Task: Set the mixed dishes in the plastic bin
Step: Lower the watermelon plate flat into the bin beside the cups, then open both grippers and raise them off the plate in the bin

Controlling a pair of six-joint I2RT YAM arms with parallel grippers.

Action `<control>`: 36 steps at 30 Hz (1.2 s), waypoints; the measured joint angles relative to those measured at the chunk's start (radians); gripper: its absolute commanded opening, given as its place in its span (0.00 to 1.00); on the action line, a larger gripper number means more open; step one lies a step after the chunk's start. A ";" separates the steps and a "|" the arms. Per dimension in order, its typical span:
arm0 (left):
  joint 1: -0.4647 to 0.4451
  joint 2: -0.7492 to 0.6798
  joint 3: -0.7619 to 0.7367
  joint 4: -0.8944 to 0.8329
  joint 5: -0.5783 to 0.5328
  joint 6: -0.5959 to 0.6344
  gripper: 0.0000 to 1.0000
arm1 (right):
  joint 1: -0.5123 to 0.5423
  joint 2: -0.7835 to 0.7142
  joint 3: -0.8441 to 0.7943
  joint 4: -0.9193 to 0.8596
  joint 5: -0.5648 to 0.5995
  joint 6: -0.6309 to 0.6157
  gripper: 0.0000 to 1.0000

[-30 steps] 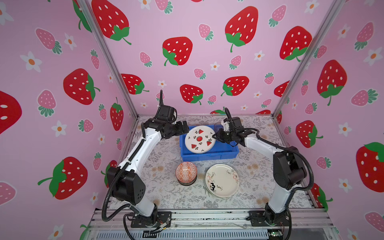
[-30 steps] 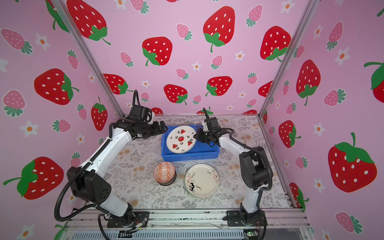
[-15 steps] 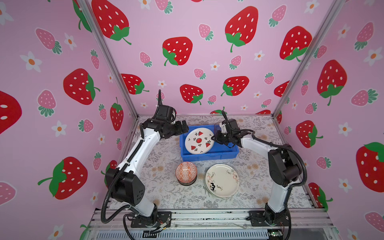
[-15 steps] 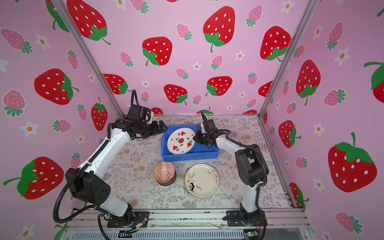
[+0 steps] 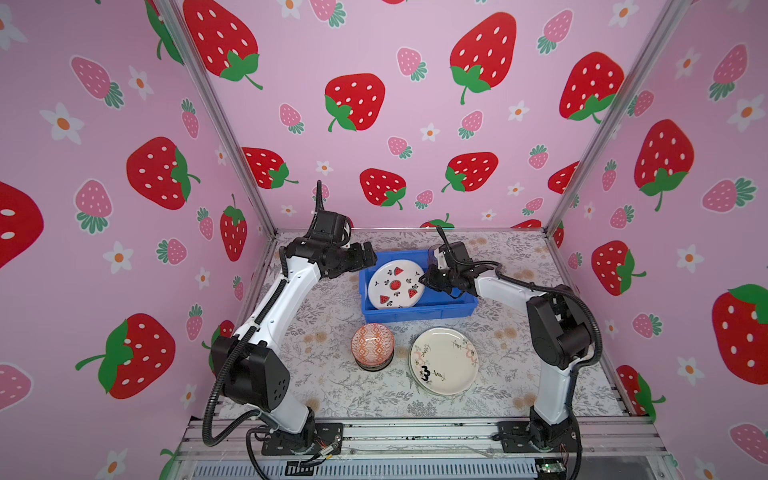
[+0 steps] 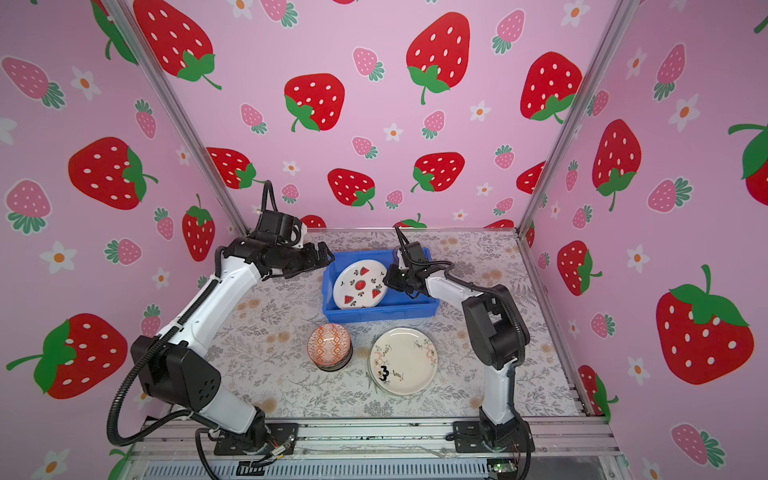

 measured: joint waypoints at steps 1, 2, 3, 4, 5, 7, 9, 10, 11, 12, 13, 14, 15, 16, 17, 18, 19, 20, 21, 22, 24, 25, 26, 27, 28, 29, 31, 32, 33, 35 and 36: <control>0.000 0.000 0.000 0.000 0.000 0.000 1.00 | 0.001 0.001 0.000 0.000 0.002 -0.001 0.00; 0.000 0.000 0.000 0.000 0.000 0.000 1.00 | 0.001 0.001 0.000 0.000 0.003 -0.003 0.00; 0.000 0.000 0.000 0.000 0.000 0.000 1.00 | 0.002 0.001 0.000 0.000 0.004 -0.004 0.00; 0.000 0.000 -0.001 0.000 0.000 0.000 1.00 | 0.002 0.001 0.000 0.000 0.005 -0.005 0.01; 0.000 0.000 -0.001 0.000 0.000 0.000 1.00 | 0.003 0.001 0.000 0.000 0.006 -0.007 0.01; 0.000 0.000 -0.002 0.000 0.000 0.000 1.00 | 0.004 0.001 0.000 0.000 0.010 -0.008 0.02; 0.000 0.000 -0.002 0.000 0.000 0.000 1.00 | 0.005 0.001 0.000 0.000 0.012 -0.010 0.04; 0.000 0.000 -0.002 0.000 0.000 0.000 1.00 | 0.005 0.001 0.000 0.000 0.014 -0.011 0.05; 0.000 0.000 -0.002 0.000 0.000 0.000 1.00 | 0.006 0.001 0.000 0.000 0.015 -0.011 0.07; 0.000 0.000 -0.002 0.000 0.000 0.000 1.00 | 0.006 0.001 0.000 0.000 0.016 -0.013 0.10; 0.000 0.000 -0.002 0.000 0.000 0.000 1.00 | 0.006 0.002 0.000 0.000 0.017 -0.014 0.11; 0.000 0.000 -0.002 0.000 0.000 0.000 1.00 | 0.006 0.002 0.000 0.000 0.018 -0.015 0.13; 0.000 0.000 -0.002 0.000 0.000 0.000 1.00 | 0.006 0.002 0.000 0.000 0.018 -0.016 0.16; 0.000 0.000 -0.002 0.000 0.000 0.000 1.00 | 0.006 0.002 0.000 0.001 0.018 -0.016 0.17; 0.000 0.000 -0.002 0.000 0.000 0.000 1.00 | 0.006 0.002 0.000 0.003 0.018 -0.018 0.20; 0.000 0.000 -0.002 0.000 0.000 0.000 1.00 | 0.006 0.002 0.000 0.006 0.015 -0.016 0.22; 0.000 0.000 -0.002 0.000 0.000 0.000 1.00 | 0.007 0.002 0.000 0.010 0.015 -0.016 0.23; 0.000 0.000 -0.002 0.000 0.000 0.000 1.00 | 0.007 0.002 0.000 0.011 0.014 -0.017 0.25; 0.000 0.000 -0.002 0.000 0.000 0.000 1.00 | 0.008 0.002 0.000 0.013 0.014 -0.018 0.25; 0.000 0.000 -0.002 0.000 0.000 0.000 1.00 | 0.008 0.002 0.000 0.016 0.014 -0.019 0.25; 0.001 0.000 -0.002 0.000 0.000 0.000 1.00 | 0.009 0.002 0.000 0.017 0.014 -0.019 0.28; 0.001 0.000 -0.002 0.000 0.001 0.000 1.00 | 0.009 0.002 0.000 0.016 0.015 -0.022 0.29; 0.002 0.000 -0.002 0.000 0.000 0.000 1.00 | 0.009 0.002 0.000 0.016 0.015 -0.023 0.31; 0.002 0.000 -0.002 0.000 0.001 0.000 1.00 | 0.009 0.002 0.000 0.016 0.016 -0.026 0.32; 0.002 0.000 -0.002 0.000 0.001 0.000 1.00 | 0.009 0.002 0.000 0.016 0.016 -0.029 0.32; 0.002 0.000 -0.002 0.000 0.001 0.000 1.00 | 0.009 0.002 0.000 0.016 0.016 -0.031 0.32; 0.002 0.000 -0.002 0.000 0.001 0.000 1.00 | 0.009 0.003 0.000 0.016 0.017 -0.034 0.33; 0.002 0.000 -0.002 0.000 0.001 0.000 1.00 | 0.009 0.003 0.000 0.016 0.018 -0.035 0.33; 0.002 0.000 -0.002 0.000 0.001 0.000 1.00 | 0.009 0.003 0.000 0.016 0.018 -0.036 0.34; 0.002 0.000 -0.002 0.000 0.002 0.000 1.00 | 0.010 0.003 0.000 0.015 0.019 -0.038 0.35; 0.002 0.000 -0.002 0.000 0.005 -0.001 1.00 | 0.010 0.003 -0.001 0.015 0.020 -0.040 0.35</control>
